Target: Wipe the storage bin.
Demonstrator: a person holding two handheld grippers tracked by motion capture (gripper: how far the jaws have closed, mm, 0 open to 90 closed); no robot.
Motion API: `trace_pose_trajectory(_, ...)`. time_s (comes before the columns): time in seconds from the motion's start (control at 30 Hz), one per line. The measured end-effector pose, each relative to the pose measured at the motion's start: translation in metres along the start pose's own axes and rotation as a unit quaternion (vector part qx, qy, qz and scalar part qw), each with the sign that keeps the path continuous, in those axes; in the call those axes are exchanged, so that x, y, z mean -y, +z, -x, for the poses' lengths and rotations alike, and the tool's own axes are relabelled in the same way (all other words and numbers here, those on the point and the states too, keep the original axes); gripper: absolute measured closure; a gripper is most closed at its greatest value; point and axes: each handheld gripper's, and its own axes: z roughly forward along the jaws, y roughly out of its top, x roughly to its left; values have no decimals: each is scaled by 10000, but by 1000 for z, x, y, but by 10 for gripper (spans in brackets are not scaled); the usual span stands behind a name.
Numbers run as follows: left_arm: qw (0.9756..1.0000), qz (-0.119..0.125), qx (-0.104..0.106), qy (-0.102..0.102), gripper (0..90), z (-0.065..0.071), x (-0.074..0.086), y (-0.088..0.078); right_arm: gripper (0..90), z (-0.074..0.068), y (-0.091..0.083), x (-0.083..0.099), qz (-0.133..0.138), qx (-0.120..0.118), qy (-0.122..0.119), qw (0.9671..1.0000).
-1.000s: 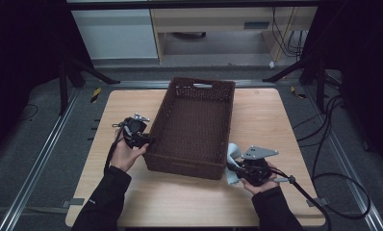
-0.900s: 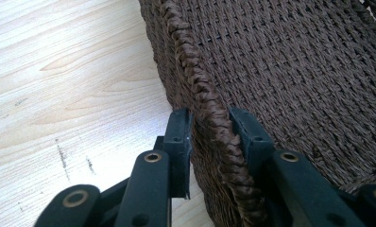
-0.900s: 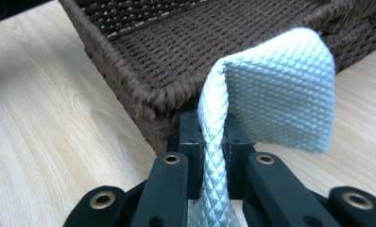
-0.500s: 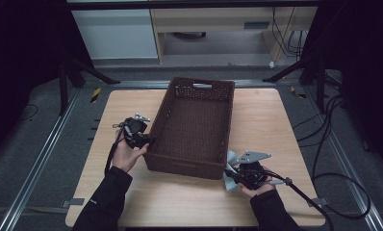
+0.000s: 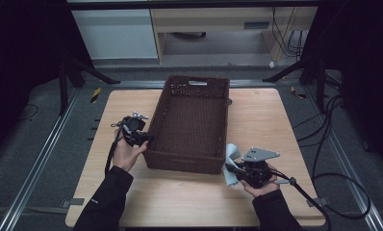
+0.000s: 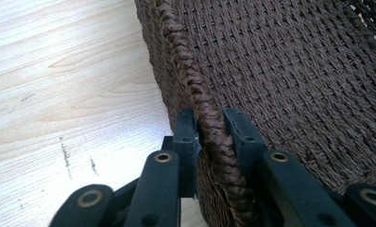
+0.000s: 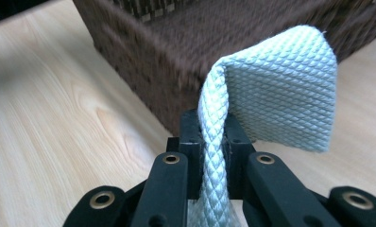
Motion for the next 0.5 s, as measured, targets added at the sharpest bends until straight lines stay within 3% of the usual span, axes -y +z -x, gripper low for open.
trace_pose_trajectory(0.23,10000,2,-34,23,746,1,1,0,827,4,24,18,-650,-98,191,9977)
trace_pose_trajectory(0.27,10000,7,-32,20,746,1,1,0,827,4,25,18,-649,-115,179,9977)
trace_pose_trajectory(0.33,10000,10,-19,8,745,1,1,0,827,3,19,14,-510,-96,201,9985)
trace_pose_trajectory(0.5,10000,12,-26,5,741,1,1,0,826,-1,-9,-4,159,11,57,9999)
